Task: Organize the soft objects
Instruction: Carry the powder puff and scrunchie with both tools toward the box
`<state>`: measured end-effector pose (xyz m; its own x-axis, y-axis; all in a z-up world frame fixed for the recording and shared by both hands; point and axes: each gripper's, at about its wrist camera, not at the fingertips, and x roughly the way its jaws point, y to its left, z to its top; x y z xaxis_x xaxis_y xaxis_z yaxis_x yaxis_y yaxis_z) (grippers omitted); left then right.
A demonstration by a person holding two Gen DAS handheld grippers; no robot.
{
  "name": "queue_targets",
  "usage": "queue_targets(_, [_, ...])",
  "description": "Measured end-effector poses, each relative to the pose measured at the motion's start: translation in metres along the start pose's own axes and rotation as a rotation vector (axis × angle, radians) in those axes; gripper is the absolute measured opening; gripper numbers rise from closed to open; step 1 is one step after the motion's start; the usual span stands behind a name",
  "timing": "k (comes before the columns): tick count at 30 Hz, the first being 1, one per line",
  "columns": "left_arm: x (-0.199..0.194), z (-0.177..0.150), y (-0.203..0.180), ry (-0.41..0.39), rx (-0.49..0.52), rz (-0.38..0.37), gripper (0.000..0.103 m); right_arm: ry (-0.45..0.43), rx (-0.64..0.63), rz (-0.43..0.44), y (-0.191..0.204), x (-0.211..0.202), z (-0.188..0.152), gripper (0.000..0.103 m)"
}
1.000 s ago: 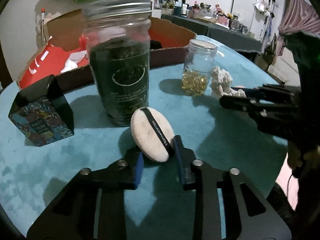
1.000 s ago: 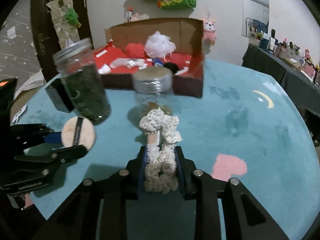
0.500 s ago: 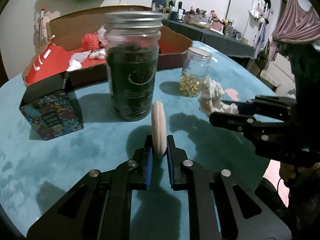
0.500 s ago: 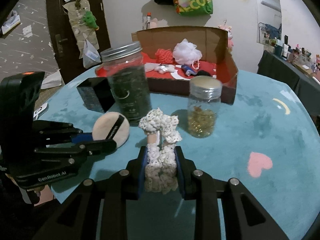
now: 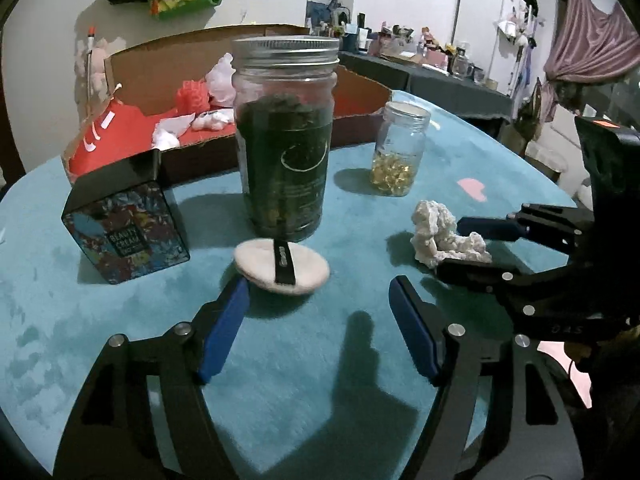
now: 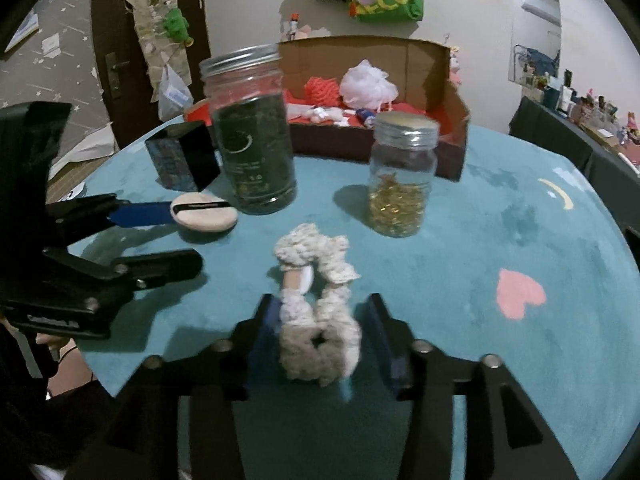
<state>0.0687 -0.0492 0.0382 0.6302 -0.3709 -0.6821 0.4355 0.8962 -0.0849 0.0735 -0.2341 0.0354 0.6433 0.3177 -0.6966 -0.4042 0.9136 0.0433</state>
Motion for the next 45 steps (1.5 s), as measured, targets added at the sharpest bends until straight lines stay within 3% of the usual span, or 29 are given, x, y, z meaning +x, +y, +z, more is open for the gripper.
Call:
queue_targets(4, [0.004, 0.003, 0.002, 0.009, 0.009, 0.017, 0.071, -0.019, 0.012, -0.016, -0.002, 0.001, 0.001, 0.068])
queue_targets(11, [0.016, 0.013, 0.006, 0.042, 0.065, 0.075, 0.071, -0.017, -0.005, -0.030, 0.001, 0.007, -0.001, 0.068])
queue_targets(15, [0.011, 0.014, 0.015, 0.055, 0.061, 0.052, 0.071, -0.021, 0.004, -0.013, -0.001, 0.005, -0.001, 0.071])
queue_targets(24, [0.021, 0.014, 0.017, 0.081, 0.102, 0.074, 0.071, -0.022, -0.005, -0.042, 0.001, 0.010, -0.002, 0.073])
queue_targets(25, [0.022, 0.015, 0.016, 0.080, 0.105, 0.076, 0.067, -0.022, -0.016, -0.042, 0.003, 0.010, -0.003, 0.067])
queue_targets(26, [0.024, 0.015, 0.014, 0.080, 0.115, 0.071, 0.052, -0.021, -0.026, -0.032, 0.004, 0.010, -0.003, 0.060])
queue_targets(28, [0.027, 0.016, 0.011, 0.087, 0.132, 0.049, 0.048, -0.027, -0.044, -0.018, 0.006, 0.007, -0.004, 0.030])
queue_targets(35, [0.015, 0.015, 0.013, 0.054, 0.094, 0.039, 0.043, -0.063, -0.016, 0.041, 0.006, -0.003, 0.001, 0.028])
queue_targets(45, [-0.003, 0.013, 0.008, 0.020, 0.078, 0.020, 0.043, -0.073, -0.023, 0.031, 0.012, -0.006, 0.008, 0.029])
